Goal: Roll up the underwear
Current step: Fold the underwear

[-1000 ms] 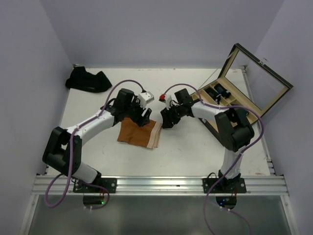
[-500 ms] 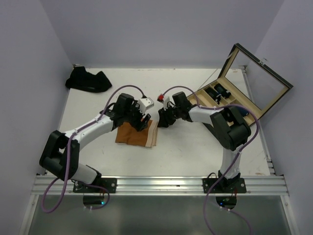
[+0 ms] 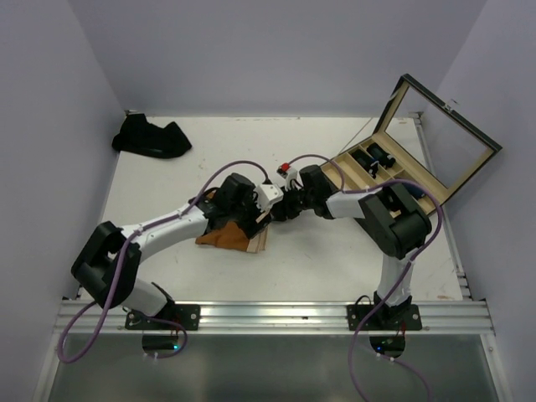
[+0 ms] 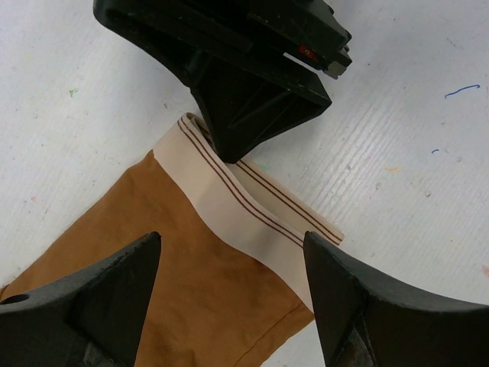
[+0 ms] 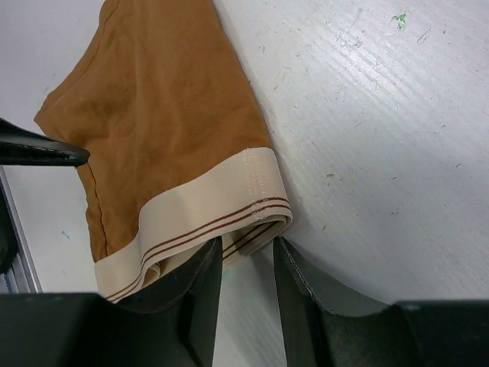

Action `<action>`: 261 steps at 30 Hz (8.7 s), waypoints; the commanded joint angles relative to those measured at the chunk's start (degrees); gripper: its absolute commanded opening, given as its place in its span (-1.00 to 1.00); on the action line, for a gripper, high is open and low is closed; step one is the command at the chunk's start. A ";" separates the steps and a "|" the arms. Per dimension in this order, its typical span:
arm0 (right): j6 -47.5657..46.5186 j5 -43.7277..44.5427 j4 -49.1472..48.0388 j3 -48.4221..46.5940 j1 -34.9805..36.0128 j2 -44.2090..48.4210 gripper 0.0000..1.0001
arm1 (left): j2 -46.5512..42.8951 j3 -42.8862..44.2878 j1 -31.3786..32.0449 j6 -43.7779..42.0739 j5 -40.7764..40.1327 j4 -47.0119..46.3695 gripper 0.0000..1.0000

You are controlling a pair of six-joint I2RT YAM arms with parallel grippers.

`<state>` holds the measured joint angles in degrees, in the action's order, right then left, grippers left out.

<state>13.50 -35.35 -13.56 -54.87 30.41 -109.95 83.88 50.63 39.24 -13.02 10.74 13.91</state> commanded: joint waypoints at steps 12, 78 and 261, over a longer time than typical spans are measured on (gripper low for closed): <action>11.37 14.35 10.57 -0.14 2.10 -5.88 -0.43 | 9.46 0.78 4.61 3.61 -14.78 -8.64 0.36; 24.20 -6.12 11.65 -16.14 5.97 0.54 -0.82 | 6.91 -0.45 -26.59 3.08 18.35 5.95 -0.39; 33.35 4.24 18.66 -4.98 0.96 -8.96 -1.00 | 20.19 19.07 1.89 8.44 -18.13 2.08 0.29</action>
<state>48.64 -37.67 -1.28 -60.55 31.18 -115.55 107.00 68.97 40.27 -5.21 -11.22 15.94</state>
